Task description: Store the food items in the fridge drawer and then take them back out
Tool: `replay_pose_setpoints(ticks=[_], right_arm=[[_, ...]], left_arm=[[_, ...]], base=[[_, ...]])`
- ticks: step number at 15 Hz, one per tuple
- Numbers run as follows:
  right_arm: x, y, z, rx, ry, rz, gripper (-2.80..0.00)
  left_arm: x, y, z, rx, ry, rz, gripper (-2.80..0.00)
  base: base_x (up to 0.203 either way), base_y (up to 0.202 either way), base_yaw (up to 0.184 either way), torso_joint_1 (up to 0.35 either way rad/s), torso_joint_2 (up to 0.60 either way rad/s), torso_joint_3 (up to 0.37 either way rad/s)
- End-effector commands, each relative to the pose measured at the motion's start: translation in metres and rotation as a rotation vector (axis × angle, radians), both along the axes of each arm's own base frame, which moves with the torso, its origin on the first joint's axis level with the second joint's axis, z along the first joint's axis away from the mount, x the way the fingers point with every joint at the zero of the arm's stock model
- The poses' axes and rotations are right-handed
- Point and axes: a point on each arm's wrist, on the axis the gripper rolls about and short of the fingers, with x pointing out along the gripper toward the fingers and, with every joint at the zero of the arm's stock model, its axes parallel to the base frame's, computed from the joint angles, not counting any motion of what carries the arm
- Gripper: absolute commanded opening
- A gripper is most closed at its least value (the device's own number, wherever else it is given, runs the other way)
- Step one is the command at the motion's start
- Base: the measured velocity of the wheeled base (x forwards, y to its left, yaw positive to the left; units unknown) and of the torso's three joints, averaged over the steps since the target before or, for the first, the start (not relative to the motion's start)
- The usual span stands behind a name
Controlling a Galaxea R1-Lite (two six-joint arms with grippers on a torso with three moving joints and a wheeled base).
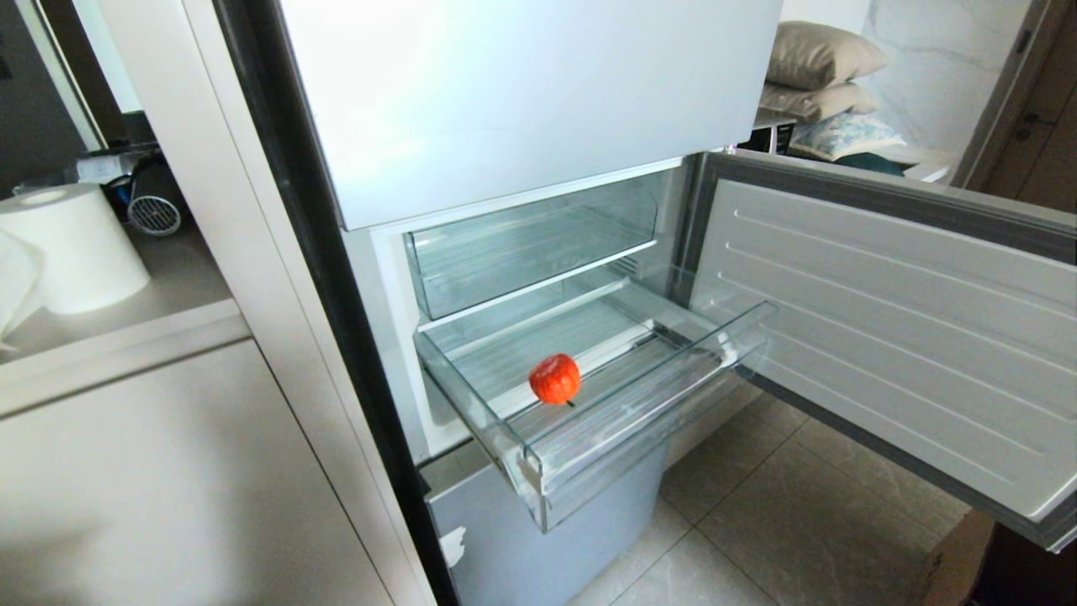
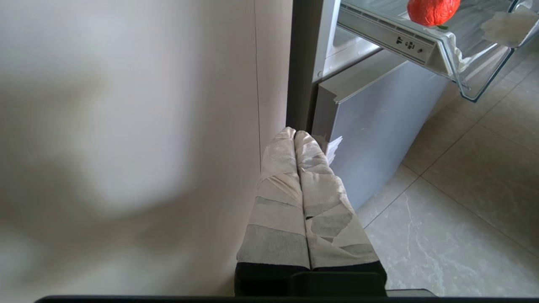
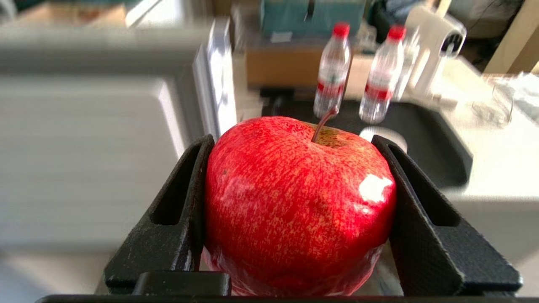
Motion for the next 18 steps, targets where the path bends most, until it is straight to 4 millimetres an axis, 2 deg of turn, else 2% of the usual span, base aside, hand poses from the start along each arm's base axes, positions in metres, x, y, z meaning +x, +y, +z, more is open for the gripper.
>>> replay_pose_setpoints(ticks=[1,4,7,9,11,16,18], right_arm=[[0.024,-0.040,-0.003,0.043,0.028,-0.041,-2.80],[0.034,-0.089,0.001,0.026,0.005,-0.159,-2.80],[0.023,-0.136,0.009,0.021,-0.014,-0.302,-2.80],[0.019,-0.165,0.007,0.047,-0.008,-0.337,-2.80],[0.020,-0.193,-0.005,0.093,0.009,-0.321,-2.80],[0.035,-0.269,-0.055,0.080,0.038,-0.252,-2.80],[0.040,-0.293,-0.077,0.083,0.083,-0.247,-2.80]], left_arm=[[0.000,0.000,0.000,-0.001,0.000,0.000,-2.80],[0.000,0.000,0.000,-0.001,0.000,0.000,-2.80],[0.000,0.000,0.000,-0.001,0.001,0.000,-2.80],[0.000,0.000,0.000,-0.001,0.001,0.000,-2.80],[0.000,0.000,0.000,-0.001,0.000,0.000,-2.80],[0.000,0.000,0.000,-0.001,0.001,0.000,-2.80],[0.000,0.000,0.000,-0.001,0.001,0.000,-2.80]], base=[[0.000,0.000,0.000,0.000,0.00,0.000],[0.000,0.000,0.000,0.000,0.00,0.000],[0.000,0.000,0.000,0.000,0.00,0.000],[0.000,0.000,0.000,0.000,0.00,0.000],[0.000,0.000,0.000,0.000,0.00,0.000],[0.000,0.000,0.000,0.000,0.00,0.000],[0.000,0.000,0.000,0.000,0.00,0.000]])
